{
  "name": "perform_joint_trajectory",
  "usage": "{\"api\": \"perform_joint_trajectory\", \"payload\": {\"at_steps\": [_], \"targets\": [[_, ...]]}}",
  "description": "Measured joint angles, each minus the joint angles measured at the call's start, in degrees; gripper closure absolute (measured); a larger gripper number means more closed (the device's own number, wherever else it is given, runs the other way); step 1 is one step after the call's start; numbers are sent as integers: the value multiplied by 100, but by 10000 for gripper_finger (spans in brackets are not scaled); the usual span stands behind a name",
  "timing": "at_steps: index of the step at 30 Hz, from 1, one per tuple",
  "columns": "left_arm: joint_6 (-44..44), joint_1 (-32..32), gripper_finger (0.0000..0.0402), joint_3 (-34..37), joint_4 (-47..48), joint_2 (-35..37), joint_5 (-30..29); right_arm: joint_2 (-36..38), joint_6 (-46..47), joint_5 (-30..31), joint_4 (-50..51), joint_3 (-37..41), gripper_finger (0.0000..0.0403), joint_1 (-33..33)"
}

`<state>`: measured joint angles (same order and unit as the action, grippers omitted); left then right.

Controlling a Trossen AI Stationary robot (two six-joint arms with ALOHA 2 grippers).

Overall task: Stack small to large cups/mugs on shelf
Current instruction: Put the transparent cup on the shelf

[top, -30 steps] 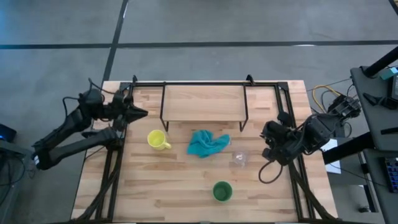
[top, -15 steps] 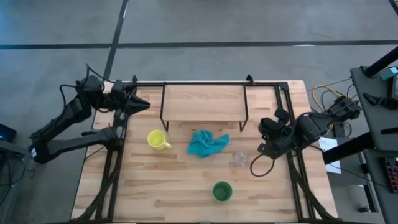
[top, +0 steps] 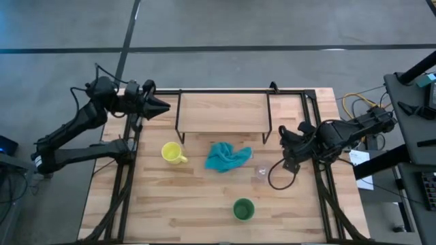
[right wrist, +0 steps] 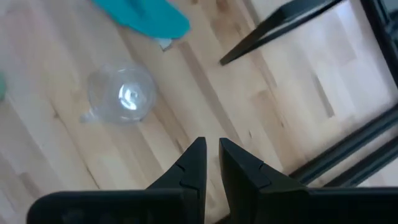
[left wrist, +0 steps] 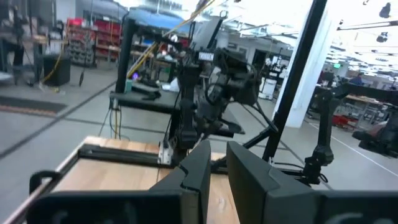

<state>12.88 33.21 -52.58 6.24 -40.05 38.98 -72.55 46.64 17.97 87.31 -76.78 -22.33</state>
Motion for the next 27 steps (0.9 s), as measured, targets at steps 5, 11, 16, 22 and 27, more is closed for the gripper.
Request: {"api": "perform_joint_trajectory", "payload": {"at_steps": [5,11,16,22,27], "targets": [[-4,0,362,11,22,5,-4,-31,4,1,-443,10,364,4],[18,3,362,17,21,-16,-8,-48,-60,4,-830,10,364,91],[20,7,362,17,29,-7,123,-194,-303,-6,-1042,87,364,99],[20,4,362,17,22,84,267,-720,-714,-617,-1118,150,364,184],[20,4,362,17,24,149,274,-1200,-769,-954,-1136,134,364,264]]}}
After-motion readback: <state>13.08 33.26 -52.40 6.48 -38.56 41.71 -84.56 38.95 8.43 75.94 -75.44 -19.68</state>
